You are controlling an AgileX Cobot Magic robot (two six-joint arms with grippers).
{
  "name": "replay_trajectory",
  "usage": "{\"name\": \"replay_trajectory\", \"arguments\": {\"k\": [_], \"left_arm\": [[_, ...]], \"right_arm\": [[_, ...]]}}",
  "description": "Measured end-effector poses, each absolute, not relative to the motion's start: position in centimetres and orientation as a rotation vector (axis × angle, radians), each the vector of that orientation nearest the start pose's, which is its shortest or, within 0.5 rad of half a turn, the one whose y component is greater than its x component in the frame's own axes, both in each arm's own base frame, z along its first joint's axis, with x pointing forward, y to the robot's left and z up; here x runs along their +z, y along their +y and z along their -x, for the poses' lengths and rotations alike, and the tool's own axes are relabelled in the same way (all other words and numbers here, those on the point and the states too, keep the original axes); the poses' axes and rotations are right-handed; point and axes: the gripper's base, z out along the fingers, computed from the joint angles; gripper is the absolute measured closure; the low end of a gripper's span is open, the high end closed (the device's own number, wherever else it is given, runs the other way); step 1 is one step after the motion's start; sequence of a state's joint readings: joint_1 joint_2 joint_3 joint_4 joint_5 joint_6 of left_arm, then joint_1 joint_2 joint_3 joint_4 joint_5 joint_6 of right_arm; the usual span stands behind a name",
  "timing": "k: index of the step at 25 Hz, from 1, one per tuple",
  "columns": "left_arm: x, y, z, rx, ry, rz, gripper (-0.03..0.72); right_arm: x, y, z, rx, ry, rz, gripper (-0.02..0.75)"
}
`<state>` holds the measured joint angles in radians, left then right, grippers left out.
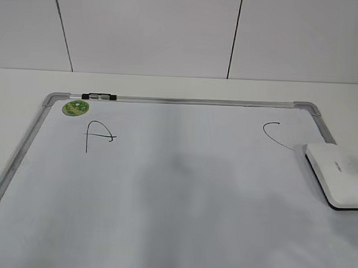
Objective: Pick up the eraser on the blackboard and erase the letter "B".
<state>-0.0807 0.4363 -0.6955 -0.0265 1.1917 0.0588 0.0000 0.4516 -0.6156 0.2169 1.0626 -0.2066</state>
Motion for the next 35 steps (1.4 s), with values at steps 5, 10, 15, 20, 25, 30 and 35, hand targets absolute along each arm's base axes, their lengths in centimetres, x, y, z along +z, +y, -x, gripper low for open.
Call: {"name": "replay_trajectory", "arguments": {"k": [5,10,15,20,25,30,35], "left_arm": [[29.8,-0.4,-2.4,-0.045,2.35,-0.165,0.45],[29.8,-0.3,0.1,-0.058,2.228,-0.16,0.451],[29.2,-0.2,1.9,-0.068,2.13,-0.157,0.452],[28.3,-0.4,1.8,-0.086,2.138,-0.16,0.452],[28.1,-0.4,1.0,-0.091,2.089,-0.153,0.452],[28.0,-0.5,0.9,-0.099,2.08,-0.151,0.452],[28.0,-0.5,0.9,-0.101,2.08,-0.152,0.452]], "right_arm": [[28.9,1.7,-3.2,0.152,2.253,0.241,0.151],[28.2,1.8,-1.1,0.139,2.172,0.252,0.152],[28.1,1.5,-0.4,0.087,2.158,0.257,0.152],[27.9,1.2,-0.3,0.052,2.168,0.257,0.152],[27.7,0.9,-0.4,0.026,2.175,0.221,0.152],[27.1,0.4,-0.5,-0.041,2.213,0.197,0.152],[27.0,0.3,-0.5,-0.046,2.214,0.19,0.152]]}}
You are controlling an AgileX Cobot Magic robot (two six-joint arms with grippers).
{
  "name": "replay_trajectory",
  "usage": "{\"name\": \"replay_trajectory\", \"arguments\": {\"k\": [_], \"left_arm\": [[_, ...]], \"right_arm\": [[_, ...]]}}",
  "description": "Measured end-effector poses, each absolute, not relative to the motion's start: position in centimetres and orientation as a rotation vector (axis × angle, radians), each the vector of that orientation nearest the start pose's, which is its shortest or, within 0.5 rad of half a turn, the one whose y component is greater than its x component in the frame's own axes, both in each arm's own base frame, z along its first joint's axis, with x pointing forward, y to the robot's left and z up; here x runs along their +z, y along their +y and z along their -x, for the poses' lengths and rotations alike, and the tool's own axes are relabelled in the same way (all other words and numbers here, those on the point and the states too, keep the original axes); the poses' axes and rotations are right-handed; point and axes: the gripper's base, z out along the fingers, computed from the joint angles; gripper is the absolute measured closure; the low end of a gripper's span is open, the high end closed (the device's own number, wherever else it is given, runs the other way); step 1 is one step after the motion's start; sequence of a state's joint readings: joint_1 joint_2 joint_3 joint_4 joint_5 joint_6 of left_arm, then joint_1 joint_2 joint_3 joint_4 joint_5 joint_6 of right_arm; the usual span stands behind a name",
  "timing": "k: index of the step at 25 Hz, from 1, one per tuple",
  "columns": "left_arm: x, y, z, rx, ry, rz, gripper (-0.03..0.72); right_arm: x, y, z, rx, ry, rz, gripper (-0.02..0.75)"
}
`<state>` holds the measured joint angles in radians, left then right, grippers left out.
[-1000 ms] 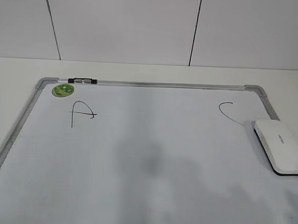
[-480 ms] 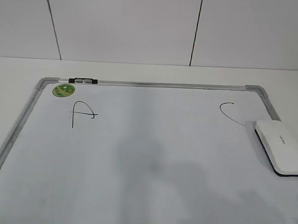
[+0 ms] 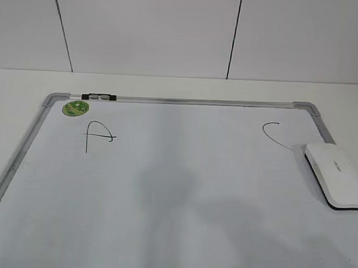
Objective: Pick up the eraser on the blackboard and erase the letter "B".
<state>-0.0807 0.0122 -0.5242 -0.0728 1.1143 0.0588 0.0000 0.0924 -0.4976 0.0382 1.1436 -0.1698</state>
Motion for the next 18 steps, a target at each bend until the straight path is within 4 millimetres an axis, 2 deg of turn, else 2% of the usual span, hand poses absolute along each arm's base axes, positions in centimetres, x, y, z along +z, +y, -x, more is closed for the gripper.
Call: {"name": "replay_trajectory", "arguments": {"k": [7,18], "left_arm": [[28.0,-0.5,0.9,-0.101,2.078,-0.151,0.452],[28.0,-0.6,0.8,-0.093,2.076,-0.133,0.452]], "right_arm": [[27.0,0.3,1.0,-0.057,2.112,0.184,0.153],[27.0,0.3,1.1,-0.057,2.108,0.179,0.153]]}}
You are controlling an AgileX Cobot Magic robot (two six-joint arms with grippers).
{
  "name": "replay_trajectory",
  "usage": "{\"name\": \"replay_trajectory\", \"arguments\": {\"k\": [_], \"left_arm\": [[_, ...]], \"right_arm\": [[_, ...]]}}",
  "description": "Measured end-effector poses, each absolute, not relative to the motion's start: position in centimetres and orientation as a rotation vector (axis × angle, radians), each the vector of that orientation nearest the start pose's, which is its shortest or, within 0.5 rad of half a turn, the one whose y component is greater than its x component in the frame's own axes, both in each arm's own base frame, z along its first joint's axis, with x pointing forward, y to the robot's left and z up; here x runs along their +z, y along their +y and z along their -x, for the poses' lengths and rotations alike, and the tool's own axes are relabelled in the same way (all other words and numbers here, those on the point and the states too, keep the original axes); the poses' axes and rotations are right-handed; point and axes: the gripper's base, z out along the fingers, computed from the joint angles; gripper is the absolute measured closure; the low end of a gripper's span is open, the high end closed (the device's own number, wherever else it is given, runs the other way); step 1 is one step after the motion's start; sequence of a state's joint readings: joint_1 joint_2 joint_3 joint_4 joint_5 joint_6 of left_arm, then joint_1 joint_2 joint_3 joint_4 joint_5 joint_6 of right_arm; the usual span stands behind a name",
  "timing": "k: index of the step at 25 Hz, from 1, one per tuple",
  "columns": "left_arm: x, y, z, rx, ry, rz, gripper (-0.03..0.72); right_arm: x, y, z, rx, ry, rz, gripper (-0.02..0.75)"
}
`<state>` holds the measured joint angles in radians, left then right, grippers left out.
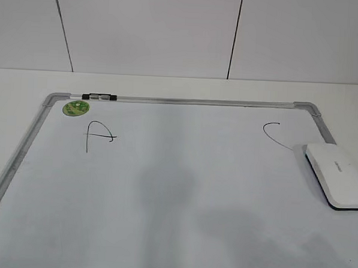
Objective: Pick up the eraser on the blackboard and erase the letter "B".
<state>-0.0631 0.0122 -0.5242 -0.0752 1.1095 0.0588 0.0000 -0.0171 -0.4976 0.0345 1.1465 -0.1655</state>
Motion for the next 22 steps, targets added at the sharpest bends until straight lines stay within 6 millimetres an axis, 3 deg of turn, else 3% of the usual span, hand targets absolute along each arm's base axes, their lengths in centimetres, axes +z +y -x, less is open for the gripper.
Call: {"name": "replay_trajectory", "arguments": {"k": [22], "left_arm": [[28.03,-0.58,0.82,-0.079,2.077,-0.109,0.452]], "right_arm": [[26.97,0.29,1.1,-0.056,2.108,0.176,0.153]]}}
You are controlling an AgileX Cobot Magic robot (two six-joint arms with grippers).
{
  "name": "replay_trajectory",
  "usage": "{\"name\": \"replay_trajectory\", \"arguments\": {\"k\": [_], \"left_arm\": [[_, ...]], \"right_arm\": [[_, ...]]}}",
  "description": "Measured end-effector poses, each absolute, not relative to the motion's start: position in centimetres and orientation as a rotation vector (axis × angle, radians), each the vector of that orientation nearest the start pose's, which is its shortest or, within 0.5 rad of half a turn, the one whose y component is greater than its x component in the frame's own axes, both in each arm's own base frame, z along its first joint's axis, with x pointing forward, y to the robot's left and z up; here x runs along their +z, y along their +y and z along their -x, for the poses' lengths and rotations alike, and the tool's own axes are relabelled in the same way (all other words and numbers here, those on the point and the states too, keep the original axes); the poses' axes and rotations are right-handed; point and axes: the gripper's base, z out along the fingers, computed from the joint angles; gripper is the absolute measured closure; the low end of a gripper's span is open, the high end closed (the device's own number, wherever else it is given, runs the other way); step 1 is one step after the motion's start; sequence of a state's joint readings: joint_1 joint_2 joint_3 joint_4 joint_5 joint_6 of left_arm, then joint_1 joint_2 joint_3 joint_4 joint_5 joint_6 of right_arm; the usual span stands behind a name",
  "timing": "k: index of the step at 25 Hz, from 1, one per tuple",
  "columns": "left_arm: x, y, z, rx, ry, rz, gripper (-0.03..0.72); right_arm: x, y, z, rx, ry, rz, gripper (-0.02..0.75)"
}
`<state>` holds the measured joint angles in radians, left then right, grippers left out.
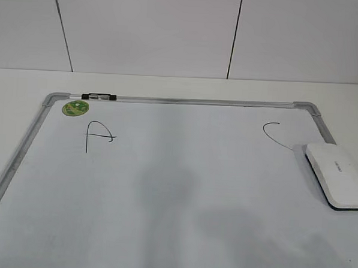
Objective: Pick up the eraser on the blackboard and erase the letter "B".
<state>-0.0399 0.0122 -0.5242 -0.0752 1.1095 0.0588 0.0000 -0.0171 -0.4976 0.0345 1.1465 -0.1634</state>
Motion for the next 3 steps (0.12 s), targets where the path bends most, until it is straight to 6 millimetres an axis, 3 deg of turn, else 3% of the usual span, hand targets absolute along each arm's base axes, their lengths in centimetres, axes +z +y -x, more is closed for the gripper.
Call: {"name": "replay_trajectory", "arguments": {"k": [3], "left_arm": [[28.03,-0.58,0.82,-0.079,2.077,-0.109,0.452]], "right_arm": [[26.97,0.29,1.1,-0.056,2.108,0.176,0.153]]}}
